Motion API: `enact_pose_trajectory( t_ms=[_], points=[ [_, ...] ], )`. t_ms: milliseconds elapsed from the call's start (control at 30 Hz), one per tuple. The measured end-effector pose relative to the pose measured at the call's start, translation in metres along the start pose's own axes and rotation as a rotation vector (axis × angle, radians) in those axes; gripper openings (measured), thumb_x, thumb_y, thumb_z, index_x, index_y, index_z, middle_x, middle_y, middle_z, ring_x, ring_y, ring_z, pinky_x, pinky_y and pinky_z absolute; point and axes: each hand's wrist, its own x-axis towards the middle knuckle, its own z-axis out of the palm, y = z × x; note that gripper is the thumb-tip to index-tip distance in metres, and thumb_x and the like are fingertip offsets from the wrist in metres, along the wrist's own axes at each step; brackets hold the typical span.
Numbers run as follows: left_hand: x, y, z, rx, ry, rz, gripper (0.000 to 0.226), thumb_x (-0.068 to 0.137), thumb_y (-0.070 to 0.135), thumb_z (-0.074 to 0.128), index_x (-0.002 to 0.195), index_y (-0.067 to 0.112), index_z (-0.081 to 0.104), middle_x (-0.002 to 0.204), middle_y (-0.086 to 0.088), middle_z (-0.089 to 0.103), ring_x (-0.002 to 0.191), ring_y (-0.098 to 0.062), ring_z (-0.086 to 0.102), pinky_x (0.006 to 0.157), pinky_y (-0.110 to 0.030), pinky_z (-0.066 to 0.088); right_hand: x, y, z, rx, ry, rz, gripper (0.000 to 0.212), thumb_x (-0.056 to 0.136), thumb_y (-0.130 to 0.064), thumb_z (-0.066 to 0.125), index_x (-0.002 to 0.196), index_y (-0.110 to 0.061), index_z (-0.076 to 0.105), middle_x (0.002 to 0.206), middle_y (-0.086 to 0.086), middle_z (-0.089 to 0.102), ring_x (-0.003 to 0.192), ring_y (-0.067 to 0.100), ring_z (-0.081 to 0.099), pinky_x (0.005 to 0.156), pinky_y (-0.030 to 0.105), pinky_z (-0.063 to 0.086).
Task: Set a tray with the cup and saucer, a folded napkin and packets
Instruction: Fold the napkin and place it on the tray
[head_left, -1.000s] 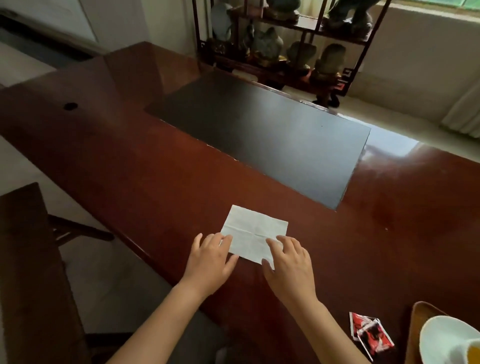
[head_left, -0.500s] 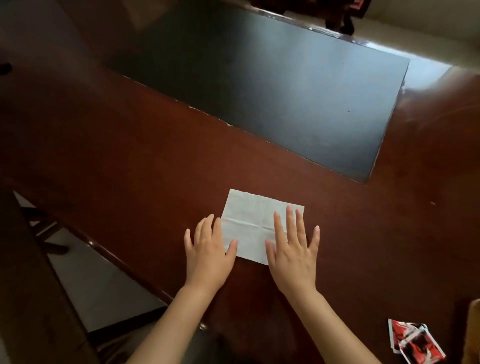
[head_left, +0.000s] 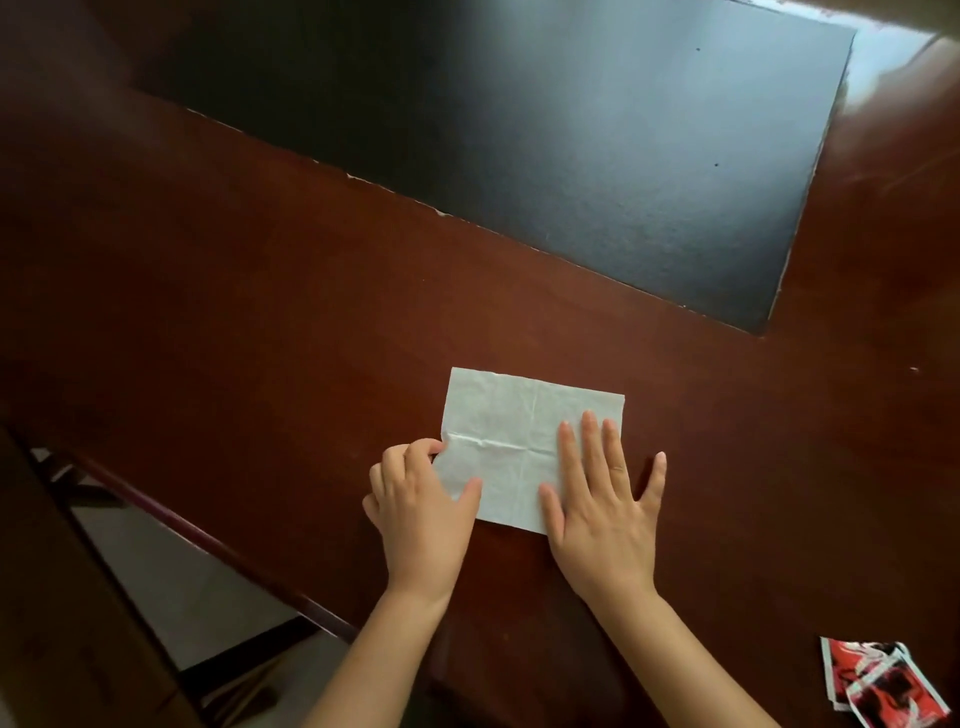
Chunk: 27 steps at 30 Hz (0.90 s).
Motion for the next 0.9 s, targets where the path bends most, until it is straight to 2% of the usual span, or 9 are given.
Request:
enact_pose_trajectory(
  t_ms=[167,267,333,400,600,667,733,800,900],
  points=[
    [-0.001,0.006,-0.001,-0.063,-0.020,-0.016,0.028,0.075,0.020,0.071,0.099,0.016,0.057,0.103,0.001,0.055,0.103,-0.022,0.048,0.081,-0.033,0.031,-0.003,0.004,-0.005,0.029,0.032,0.001,0.059,0.093,-0.044,0.018,0.146,-0.021,0.012,0.155,0.003,0.011,0.143,0.022,0.007,0.111,0.059,-0.004],
    [-0.005,0.008,-0.006,-0.315,-0.050,-0.013,0.026,0.079,0.014,0.070,0.093,0.022,0.050,0.090,0.010,0.060,0.089,-0.017,0.061,0.081,-0.033,0.047,-0.013,0.013,-0.007,0.031,0.035,-0.023,0.054,0.094,-0.038,0.018,0.146,-0.020,0.017,0.154,0.003,0.018,0.142,0.023,0.012,0.111,0.060,-0.001],
    [-0.009,0.009,-0.010,-0.451,-0.053,-0.004,0.028,0.080,0.012,0.071,0.094,0.025,0.051,0.087,0.016,0.061,0.081,-0.006,0.064,0.064,-0.011,0.050,-0.018,0.018,-0.005,0.029,0.013,-0.037,0.054,0.094,-0.036,0.019,0.145,-0.019,0.020,0.153,0.004,0.021,0.142,0.024,0.015,0.110,0.060,0.001],
    [-0.014,0.013,-0.012,-0.506,-0.057,0.036,0.029,0.080,0.011,0.071,0.095,0.028,0.052,0.088,0.020,0.059,0.081,0.010,0.061,0.055,-0.001,0.045,-0.020,0.020,-0.004,0.028,-0.002,-0.037,0.054,0.094,-0.036,0.020,0.145,-0.019,0.022,0.153,0.004,0.023,0.141,0.025,0.016,0.110,0.060,0.001],
    [-0.024,0.022,-0.010,-0.481,-0.168,0.249,0.022,0.081,0.027,0.068,0.101,0.027,0.059,0.092,0.015,0.065,0.085,0.003,0.061,0.069,-0.004,0.045,-0.019,0.019,-0.006,0.069,-0.017,-0.033,0.055,0.094,-0.037,0.017,0.145,-0.019,0.017,0.153,0.002,0.018,0.142,0.023,0.013,0.110,0.059,-0.001],
    [-0.027,0.023,-0.010,-0.591,-0.263,0.311,0.039,0.084,0.053,0.053,0.105,0.022,0.062,0.091,0.012,0.068,0.086,-0.004,0.063,0.073,-0.010,0.046,-0.020,0.020,-0.007,0.185,0.032,-0.001,0.054,0.094,-0.037,0.016,0.145,-0.021,0.009,0.154,-0.001,0.012,0.143,0.017,0.007,0.112,0.055,-0.007],
    [-0.028,0.021,-0.013,-0.743,-0.273,0.361,0.058,0.088,0.065,0.032,0.106,0.020,0.063,0.087,0.010,0.069,0.084,-0.009,0.065,0.075,-0.013,0.047,-0.019,0.023,-0.012,0.411,0.148,0.075,0.052,0.094,-0.034,0.018,0.145,-0.024,0.010,0.154,-0.005,0.011,0.143,0.009,0.005,0.114,0.049,-0.007],
    [-0.021,0.017,-0.013,-0.743,-0.140,0.409,0.053,0.095,0.055,0.025,0.108,0.019,0.062,0.094,0.007,0.070,0.090,-0.010,0.065,0.078,-0.017,0.049,-0.018,0.029,-0.018,0.600,0.284,0.142,0.051,0.095,-0.031,0.022,0.144,-0.026,0.014,0.154,-0.005,0.014,0.143,0.007,0.007,0.116,0.046,-0.004],
    [-0.002,0.017,-0.006,-0.421,0.002,0.478,0.045,0.097,0.034,0.026,0.135,0.017,0.042,0.137,0.002,0.049,0.129,-0.010,0.043,0.106,-0.025,0.036,-0.017,0.038,-0.024,0.566,0.368,0.097,0.051,0.096,-0.030,0.025,0.145,-0.023,0.013,0.155,0.001,0.014,0.144,0.014,0.006,0.116,0.046,-0.004]
  ],
)
